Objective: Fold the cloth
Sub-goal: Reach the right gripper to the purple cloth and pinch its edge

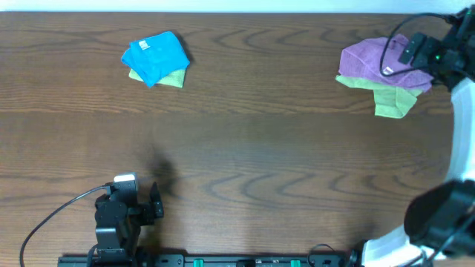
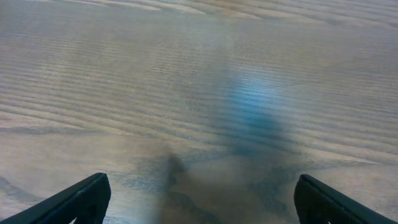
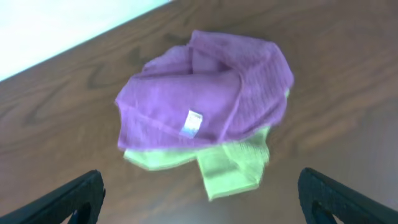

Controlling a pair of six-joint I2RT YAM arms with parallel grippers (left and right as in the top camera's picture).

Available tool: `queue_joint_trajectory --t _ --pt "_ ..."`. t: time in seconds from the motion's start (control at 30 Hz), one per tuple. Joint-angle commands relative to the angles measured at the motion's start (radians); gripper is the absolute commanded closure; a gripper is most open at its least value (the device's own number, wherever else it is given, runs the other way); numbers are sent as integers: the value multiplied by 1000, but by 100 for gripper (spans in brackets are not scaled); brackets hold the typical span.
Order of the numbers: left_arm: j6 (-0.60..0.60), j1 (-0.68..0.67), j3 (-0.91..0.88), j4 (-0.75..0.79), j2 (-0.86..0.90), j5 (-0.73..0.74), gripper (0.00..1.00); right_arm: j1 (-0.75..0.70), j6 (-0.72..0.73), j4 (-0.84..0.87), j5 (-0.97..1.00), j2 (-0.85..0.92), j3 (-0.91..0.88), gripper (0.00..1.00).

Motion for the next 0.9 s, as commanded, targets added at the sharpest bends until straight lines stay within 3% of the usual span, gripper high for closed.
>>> queue_joint_trajectory --t 0.0,0.5,0.87 --pt "18 -2 -14 -14 -6 -17 5 -11 -17 30 70 60 18 1" --pt "18 -2 -14 -14 -6 -17 4 -61 116 240 53 254 18 3" --pt "18 -2 -14 -14 -6 -17 5 -94 153 312 -144 377 18 6"
